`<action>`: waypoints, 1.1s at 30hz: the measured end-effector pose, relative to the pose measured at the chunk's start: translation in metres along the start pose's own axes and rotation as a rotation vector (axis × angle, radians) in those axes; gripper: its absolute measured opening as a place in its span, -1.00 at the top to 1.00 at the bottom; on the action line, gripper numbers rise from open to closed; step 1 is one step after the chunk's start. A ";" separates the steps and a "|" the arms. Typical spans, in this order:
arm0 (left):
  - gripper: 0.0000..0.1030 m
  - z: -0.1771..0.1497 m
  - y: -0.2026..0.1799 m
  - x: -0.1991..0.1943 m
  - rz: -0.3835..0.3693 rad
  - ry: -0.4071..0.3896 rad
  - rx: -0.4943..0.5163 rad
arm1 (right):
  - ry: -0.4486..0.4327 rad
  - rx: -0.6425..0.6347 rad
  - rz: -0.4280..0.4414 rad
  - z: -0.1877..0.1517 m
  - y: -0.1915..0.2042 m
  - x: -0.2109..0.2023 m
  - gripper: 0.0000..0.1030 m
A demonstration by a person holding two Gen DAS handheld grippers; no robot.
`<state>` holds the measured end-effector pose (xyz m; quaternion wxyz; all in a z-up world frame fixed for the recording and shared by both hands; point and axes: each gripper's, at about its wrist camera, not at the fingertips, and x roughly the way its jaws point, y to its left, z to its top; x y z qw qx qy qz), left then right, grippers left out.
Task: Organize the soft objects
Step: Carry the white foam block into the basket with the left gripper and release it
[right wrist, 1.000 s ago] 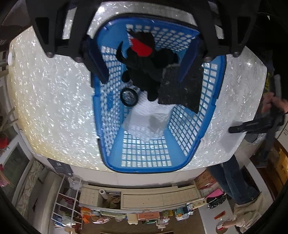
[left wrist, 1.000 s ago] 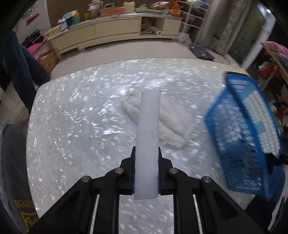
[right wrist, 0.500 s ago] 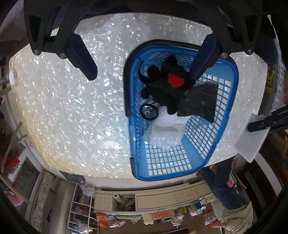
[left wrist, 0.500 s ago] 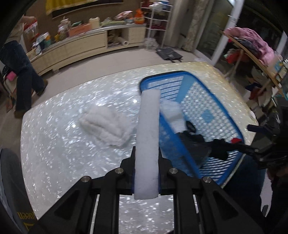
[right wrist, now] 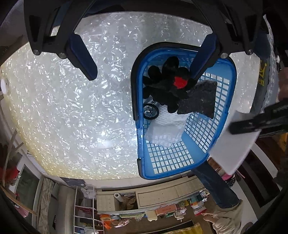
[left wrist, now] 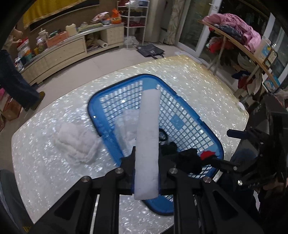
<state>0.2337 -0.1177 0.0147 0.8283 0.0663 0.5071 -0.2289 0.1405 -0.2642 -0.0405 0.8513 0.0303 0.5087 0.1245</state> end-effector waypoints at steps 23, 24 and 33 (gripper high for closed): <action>0.72 0.035 -0.013 0.114 0.028 0.159 0.025 | -0.038 0.054 0.127 0.006 -0.025 0.009 -0.99; 0.72 0.035 -0.012 0.117 0.024 0.163 0.020 | -0.037 0.060 0.132 0.005 -0.026 0.009 -0.99; -0.21 0.034 -0.016 0.118 0.026 0.164 0.024 | -0.029 0.067 0.121 0.005 -0.027 0.006 -0.99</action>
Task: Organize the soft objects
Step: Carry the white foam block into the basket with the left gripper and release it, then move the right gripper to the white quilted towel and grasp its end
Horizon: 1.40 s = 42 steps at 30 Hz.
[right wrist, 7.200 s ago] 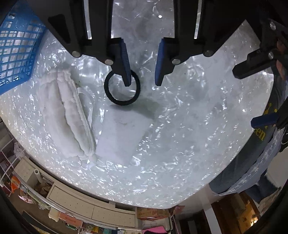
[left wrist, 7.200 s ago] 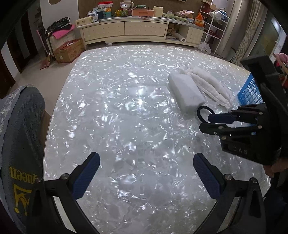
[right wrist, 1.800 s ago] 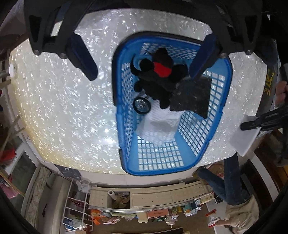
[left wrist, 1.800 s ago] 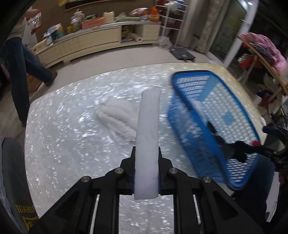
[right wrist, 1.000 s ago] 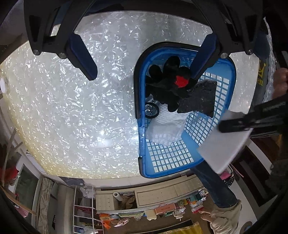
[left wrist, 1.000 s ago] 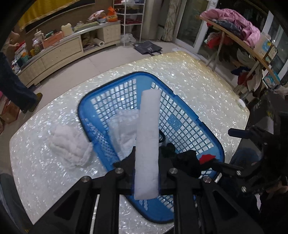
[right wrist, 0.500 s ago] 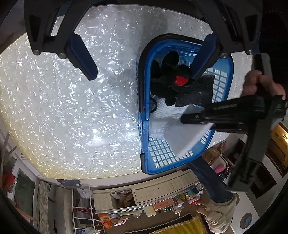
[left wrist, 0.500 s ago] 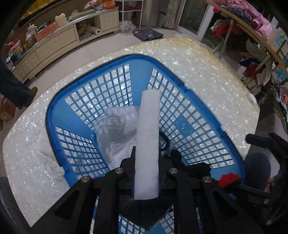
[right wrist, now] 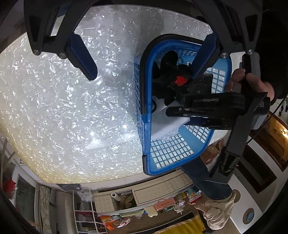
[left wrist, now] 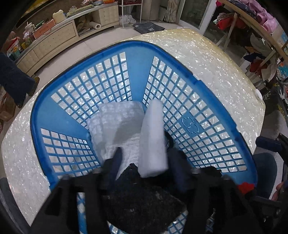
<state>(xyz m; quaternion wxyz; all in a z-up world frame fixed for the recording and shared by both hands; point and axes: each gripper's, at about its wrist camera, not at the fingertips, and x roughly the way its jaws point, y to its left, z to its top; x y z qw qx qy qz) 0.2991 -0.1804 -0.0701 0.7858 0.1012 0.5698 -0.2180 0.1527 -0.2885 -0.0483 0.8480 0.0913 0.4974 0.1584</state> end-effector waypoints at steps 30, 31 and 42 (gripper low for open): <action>-1.00 -0.109 0.078 -0.157 0.118 -0.234 -0.133 | -0.039 -0.204 -0.055 0.015 0.108 -0.027 -0.99; -1.00 -0.116 0.084 -0.160 0.121 -0.237 -0.144 | -0.033 -0.216 -0.050 0.016 0.115 -0.024 -0.99; -1.00 -0.163 0.135 -0.172 0.152 -0.234 -0.240 | 0.030 -0.361 0.000 0.030 0.186 0.027 -0.99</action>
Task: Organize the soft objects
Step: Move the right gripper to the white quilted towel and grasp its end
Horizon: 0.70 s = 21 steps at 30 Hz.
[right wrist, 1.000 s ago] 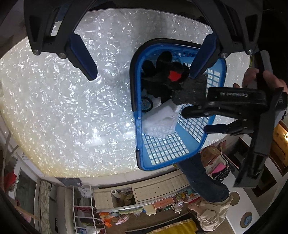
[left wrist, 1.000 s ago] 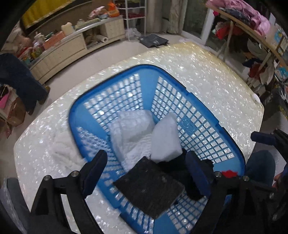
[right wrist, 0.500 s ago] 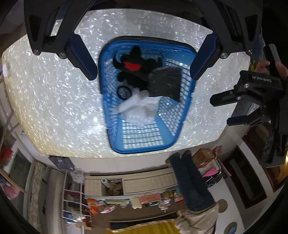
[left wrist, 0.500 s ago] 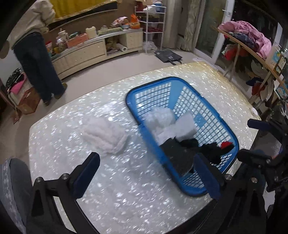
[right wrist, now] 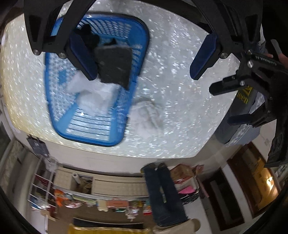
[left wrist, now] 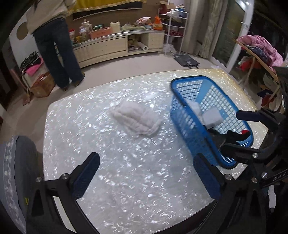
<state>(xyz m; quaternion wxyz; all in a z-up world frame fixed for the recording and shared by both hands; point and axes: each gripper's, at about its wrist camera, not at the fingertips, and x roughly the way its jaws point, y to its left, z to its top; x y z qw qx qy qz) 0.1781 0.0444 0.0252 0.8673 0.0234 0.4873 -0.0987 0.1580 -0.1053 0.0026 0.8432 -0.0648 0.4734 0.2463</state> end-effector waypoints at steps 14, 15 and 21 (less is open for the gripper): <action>-1.00 -0.036 0.097 0.036 0.077 0.064 -0.163 | 0.128 -0.164 0.011 0.039 0.049 0.094 -0.99; -1.00 -0.037 0.101 0.039 0.076 0.071 -0.175 | 0.140 -0.169 0.010 0.042 0.050 0.102 -0.99; -1.00 -0.045 0.130 0.069 0.056 0.111 -0.241 | 0.216 -0.216 -0.025 0.056 0.063 0.143 -0.99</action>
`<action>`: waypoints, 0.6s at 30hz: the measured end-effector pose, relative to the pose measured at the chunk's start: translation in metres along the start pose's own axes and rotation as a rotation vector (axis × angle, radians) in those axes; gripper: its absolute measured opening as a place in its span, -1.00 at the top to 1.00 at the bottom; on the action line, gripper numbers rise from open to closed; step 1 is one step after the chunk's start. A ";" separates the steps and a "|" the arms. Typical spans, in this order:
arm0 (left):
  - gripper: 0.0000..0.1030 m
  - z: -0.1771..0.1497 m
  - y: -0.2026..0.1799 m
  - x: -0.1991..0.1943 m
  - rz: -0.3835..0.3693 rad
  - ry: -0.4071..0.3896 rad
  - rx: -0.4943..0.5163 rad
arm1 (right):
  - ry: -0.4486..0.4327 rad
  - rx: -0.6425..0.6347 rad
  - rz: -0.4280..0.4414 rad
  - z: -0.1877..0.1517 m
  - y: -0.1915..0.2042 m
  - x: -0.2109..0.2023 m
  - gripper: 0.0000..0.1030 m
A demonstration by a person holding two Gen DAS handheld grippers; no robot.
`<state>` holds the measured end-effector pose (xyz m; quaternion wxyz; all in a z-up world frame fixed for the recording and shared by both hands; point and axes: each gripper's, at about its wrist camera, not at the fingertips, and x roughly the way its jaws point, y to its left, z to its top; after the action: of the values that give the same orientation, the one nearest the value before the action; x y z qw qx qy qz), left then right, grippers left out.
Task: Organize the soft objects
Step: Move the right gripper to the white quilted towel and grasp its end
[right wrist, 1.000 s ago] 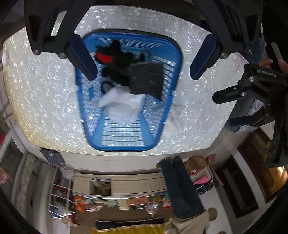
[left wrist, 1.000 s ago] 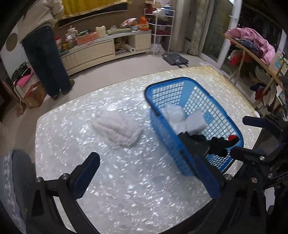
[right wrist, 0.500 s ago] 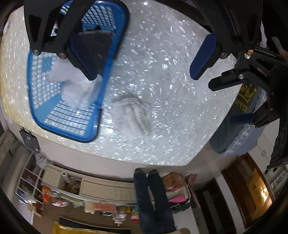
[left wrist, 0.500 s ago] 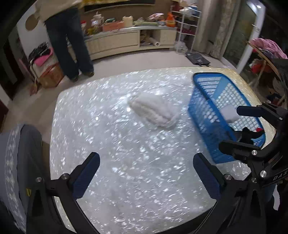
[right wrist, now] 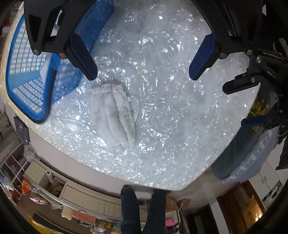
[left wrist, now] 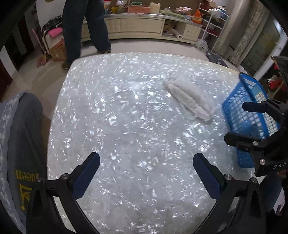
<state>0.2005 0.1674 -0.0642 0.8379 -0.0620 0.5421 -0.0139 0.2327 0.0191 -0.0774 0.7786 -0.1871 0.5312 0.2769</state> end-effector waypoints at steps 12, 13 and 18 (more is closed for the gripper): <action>-1.00 0.023 0.013 0.061 -0.022 0.033 -0.035 | 0.138 0.042 -0.048 0.033 -0.027 0.070 -0.80; -1.00 0.025 0.013 0.065 -0.020 0.032 -0.035 | 0.141 0.051 -0.047 0.034 -0.030 0.075 -0.79; -0.99 0.036 0.011 0.078 -0.010 0.040 -0.028 | 0.188 0.060 -0.100 0.041 -0.034 0.097 -0.75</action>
<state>0.2647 0.1741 -0.1223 0.8257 -0.0762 0.5588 -0.0118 0.3109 0.0393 -0.1530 0.7434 -0.2153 0.5999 0.2028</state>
